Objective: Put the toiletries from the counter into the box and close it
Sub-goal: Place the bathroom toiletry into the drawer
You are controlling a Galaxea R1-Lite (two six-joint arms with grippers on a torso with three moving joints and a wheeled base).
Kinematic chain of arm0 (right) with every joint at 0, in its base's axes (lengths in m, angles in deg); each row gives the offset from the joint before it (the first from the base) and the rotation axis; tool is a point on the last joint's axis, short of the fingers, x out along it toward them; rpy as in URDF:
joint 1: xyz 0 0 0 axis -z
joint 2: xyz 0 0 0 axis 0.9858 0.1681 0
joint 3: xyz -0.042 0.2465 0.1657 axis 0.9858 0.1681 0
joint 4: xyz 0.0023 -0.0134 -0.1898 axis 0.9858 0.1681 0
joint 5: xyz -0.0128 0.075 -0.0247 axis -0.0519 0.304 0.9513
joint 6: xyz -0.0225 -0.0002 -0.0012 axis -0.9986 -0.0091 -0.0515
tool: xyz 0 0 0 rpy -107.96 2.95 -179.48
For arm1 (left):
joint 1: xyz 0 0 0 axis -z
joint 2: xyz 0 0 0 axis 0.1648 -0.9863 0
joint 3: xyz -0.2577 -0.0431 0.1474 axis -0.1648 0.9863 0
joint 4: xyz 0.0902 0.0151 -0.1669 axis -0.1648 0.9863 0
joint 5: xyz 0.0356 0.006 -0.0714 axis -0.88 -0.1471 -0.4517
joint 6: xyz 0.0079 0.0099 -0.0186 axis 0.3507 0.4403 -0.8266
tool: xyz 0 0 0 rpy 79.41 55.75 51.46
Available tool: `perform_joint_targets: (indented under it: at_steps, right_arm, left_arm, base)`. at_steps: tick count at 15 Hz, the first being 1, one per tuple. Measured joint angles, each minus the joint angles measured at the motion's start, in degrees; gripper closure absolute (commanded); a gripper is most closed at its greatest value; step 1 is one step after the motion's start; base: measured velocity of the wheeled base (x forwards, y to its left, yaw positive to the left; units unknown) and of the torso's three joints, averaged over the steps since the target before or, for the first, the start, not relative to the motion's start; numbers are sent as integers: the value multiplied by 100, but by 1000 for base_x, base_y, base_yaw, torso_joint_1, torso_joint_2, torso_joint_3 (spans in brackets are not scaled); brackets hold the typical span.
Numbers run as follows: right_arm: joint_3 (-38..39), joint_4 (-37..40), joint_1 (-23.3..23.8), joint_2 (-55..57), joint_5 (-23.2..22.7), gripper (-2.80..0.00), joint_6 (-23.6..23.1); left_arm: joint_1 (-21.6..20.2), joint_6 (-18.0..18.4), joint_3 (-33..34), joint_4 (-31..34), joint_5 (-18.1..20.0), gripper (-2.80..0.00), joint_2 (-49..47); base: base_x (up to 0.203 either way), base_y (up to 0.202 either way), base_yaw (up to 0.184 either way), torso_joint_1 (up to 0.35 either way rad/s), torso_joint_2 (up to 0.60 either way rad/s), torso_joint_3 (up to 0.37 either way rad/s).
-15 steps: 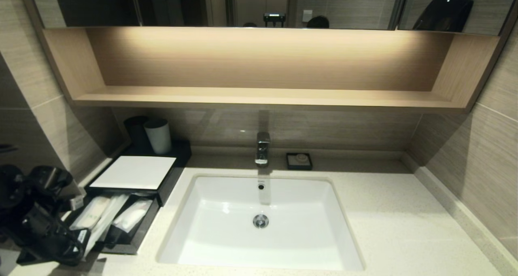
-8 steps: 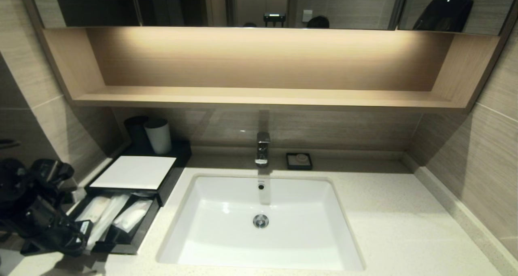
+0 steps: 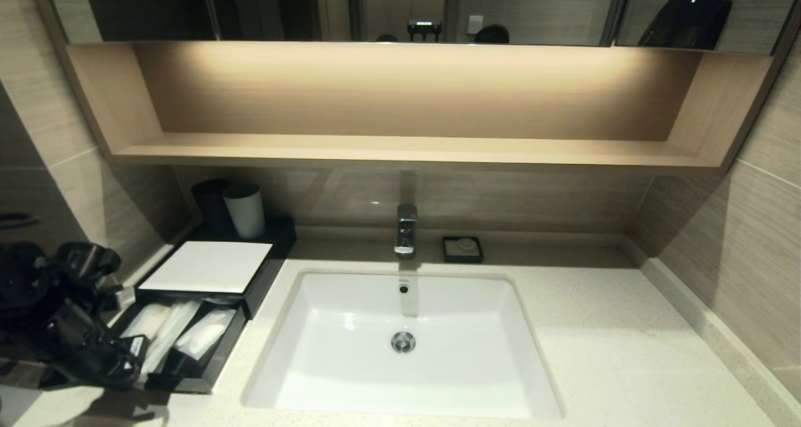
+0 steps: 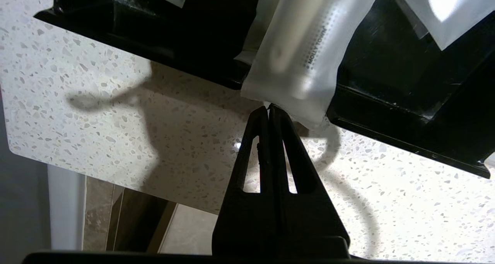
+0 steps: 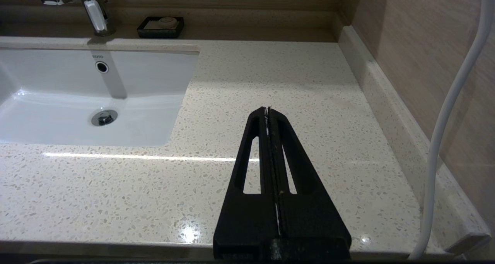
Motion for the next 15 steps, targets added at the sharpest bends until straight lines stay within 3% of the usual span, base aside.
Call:
perform_joint_targets:
  at_steps: [15]
  right_arm:
    - [0, 0, 0, 0, -3, 0, -1]
  left_arm:
    - [78, -113, -371, -2, 6, 0, -136]
  base:
    - [0, 0, 0, 0, 0, 0]
